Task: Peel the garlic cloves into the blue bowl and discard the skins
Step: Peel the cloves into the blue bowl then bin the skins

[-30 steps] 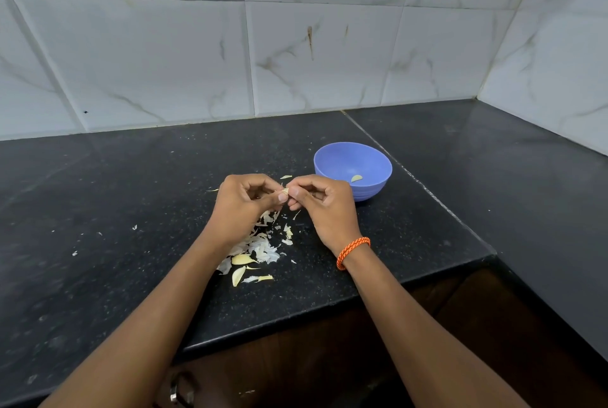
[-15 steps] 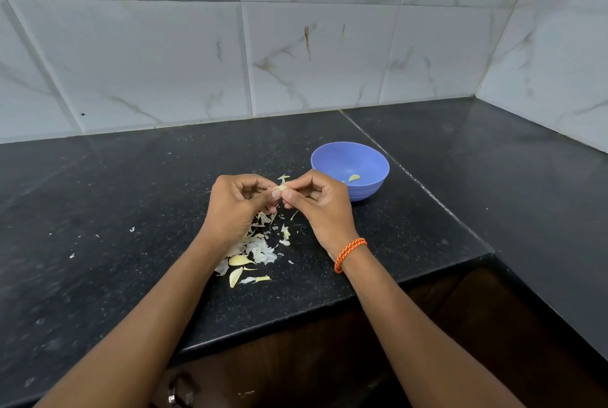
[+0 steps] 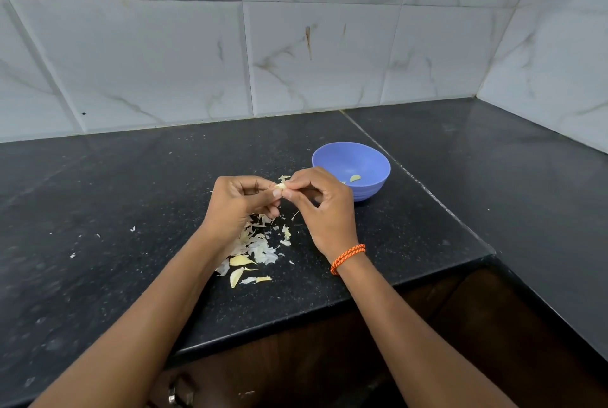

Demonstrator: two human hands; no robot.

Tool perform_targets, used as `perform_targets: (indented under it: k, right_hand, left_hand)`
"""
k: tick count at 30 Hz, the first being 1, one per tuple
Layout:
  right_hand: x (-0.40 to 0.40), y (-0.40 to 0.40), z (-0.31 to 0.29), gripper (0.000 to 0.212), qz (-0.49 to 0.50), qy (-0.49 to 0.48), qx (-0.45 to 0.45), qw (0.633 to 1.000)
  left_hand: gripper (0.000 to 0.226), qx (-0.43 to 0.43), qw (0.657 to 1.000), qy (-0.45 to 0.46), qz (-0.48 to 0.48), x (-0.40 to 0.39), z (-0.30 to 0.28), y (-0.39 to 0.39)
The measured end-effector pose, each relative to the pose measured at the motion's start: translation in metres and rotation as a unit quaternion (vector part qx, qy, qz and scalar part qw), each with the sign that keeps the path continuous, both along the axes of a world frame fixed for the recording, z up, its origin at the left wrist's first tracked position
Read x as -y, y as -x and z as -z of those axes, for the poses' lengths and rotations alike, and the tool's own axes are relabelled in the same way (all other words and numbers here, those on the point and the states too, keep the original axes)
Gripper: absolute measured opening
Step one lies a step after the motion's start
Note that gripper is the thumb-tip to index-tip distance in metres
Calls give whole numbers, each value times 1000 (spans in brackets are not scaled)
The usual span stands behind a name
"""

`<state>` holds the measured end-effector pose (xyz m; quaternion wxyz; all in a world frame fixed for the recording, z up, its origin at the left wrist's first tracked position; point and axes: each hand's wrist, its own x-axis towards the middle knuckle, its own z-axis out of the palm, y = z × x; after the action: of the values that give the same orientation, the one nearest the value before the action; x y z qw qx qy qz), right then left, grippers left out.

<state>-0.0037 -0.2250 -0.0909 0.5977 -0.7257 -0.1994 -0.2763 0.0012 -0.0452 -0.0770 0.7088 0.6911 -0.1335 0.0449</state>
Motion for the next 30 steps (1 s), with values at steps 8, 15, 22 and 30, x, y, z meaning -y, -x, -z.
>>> perform_targets:
  k: [8,15,22,30]
  right_hand:
    - [0,0,-4,4,-72,-69,-102,990]
    - [2,1,-3,8,-33,-49,-103,993]
    - [3,3,-5,13,-39,-46,-109,992]
    - [3,2,-6,30,-64,-62,-136,987]
  left_hand:
    - [8,-9,999,-32,-13,-3,-6,0]
    - [11,-4,997,-70,-30,-2,-4,-3]
    - [9,-23,998,-46,-37,-2,-5,-2]
    - [5,-7,997,-76,-14,-2,-3,-3]
